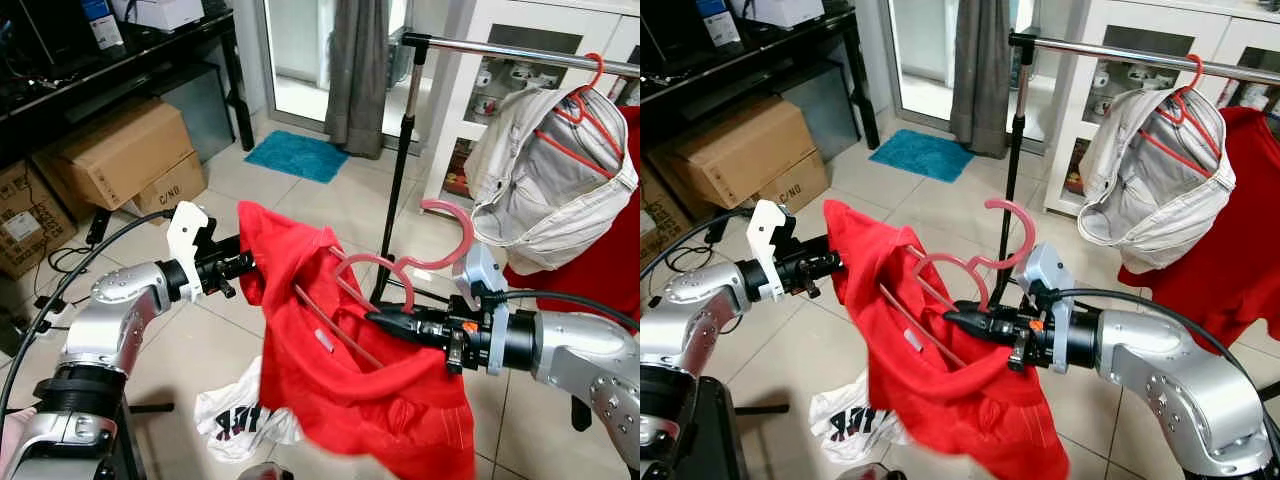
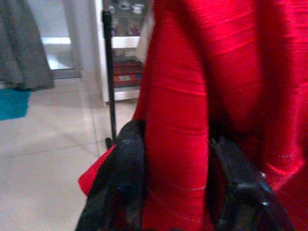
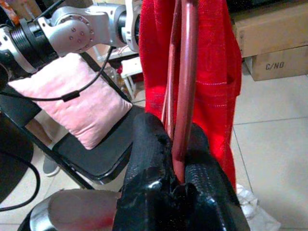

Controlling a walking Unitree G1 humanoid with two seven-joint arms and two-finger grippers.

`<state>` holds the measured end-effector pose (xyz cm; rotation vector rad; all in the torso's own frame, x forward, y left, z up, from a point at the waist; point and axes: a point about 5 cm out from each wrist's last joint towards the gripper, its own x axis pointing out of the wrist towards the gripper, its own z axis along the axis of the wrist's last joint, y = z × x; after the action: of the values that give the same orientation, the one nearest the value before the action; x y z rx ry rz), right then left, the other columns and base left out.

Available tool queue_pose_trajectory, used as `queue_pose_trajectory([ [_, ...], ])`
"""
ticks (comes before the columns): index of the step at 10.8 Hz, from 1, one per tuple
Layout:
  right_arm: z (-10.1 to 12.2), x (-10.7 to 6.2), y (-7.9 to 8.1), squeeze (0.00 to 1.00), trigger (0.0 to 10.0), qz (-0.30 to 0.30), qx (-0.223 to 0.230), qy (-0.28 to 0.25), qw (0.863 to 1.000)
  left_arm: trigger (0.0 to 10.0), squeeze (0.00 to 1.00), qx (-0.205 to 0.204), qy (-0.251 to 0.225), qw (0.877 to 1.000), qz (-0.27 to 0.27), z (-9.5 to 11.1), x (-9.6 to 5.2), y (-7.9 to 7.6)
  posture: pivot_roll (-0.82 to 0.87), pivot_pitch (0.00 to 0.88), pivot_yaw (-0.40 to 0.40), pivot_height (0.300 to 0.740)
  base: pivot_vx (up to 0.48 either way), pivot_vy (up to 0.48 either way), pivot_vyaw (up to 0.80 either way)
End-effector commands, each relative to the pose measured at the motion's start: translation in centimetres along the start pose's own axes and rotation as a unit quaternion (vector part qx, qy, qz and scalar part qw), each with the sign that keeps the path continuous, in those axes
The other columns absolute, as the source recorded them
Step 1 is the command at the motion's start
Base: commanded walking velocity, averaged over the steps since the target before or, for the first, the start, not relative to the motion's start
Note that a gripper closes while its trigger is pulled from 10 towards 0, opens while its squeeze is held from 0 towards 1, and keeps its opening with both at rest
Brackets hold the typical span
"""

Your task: Hang hanger

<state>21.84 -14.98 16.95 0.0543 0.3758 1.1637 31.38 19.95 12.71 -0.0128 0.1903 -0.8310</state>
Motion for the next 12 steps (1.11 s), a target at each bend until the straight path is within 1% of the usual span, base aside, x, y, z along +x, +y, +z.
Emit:
queue_pose_trajectory([
  [1,0.7,0.0,0.6,0.0,0.0,0.016,-0.019,-0.01,1.0,0.0,0.0,0.01,-0.01,1.0,0.015,0.7,0.1,0.5,-0.06,0.005,0.088,0.74,0.0,0.0,0.0],
  [2,0.7,0.0,0.6,0.0,0.0,0.016,-0.019,-0.009,1.0,0.0,0.0,0.012,-0.008,1.0,0.027,0.7,0.0,0.7,-0.06,0.005,0.088,0.74,0.0,0.0,0.0],
  [3,0.7,-0.1,0.5,0.0,0.0,0.013,-0.019,-0.007,1.0,0.0,0.0,0.014,-0.002,0.998,0.062,0.5,-0.2,1.4,-0.06,0.006,0.087,0.74,0.0,0.0,0.0],
  [6,0.7,-0.1,0.5,0.0,0.0,0.012,-0.018,-0.008,1.0,0.0,0.0,0.005,-0.016,0.995,0.099,0.7,-0.5,2.3,-0.06,0.006,0.086,0.74,0.0,0.0,0.0],
  [7,0.7,-0.1,0.4,0.0,0.0,0.01,-0.017,-0.008,1.0,0.0,0.0,-0.025,-0.059,0.986,0.152,1.4,-1.0,3.5,-0.06,0.006,0.086,0.74,0.0,0.0,0.0],
  [8,0.7,-0.1,0.4,0.0,0.0,0.01,-0.017,-0.008,1.0,0.0,0.0,-0.03,-0.066,0.984,0.163,1.5,-1.1,3.7,-0.06,0.006,0.086,0.74,0.0,0.0,0.0],
  [9,0.7,-0.1,0.3,0.0,0.0,0.004,-0.016,-0.008,1.0,0.0,0.0,-0.044,-0.095,0.969,0.223,1.9,-1.9,4.9,-0.06,0.005,0.086,0.74,0.0,0.0,0.0],
  [10,0.6,-0.1,0.0,0.0,0.0,-0.008,-0.017,-0.006,1.0,0.0,0.0,-0.046,-0.106,0.952,0.285,2.1,-2.8,6.0,-0.07,0.002,0.086,0.74,0.0,0.0,0.0],
  [11,0.5,-0.1,-0.5,0.0,0.0,-0.033,-0.018,-0.001,0.999,0.0,0.0,-0.046,-0.121,0.949,0.288,2.3,-3.2,6.1,-0.07,0.001,0.088,0.74,0.0,0.0,0.0],
  [12,0.4,-0.1,-0.9,0.0,0.0,-0.048,-0.017,-0.001,0.999,0.0,0.0,-0.046,-0.125,0.947,0.291,2.3,-3.6,6.1,-0.07,0.001,0.088,0.74,0.0,0.0,0.0],
])
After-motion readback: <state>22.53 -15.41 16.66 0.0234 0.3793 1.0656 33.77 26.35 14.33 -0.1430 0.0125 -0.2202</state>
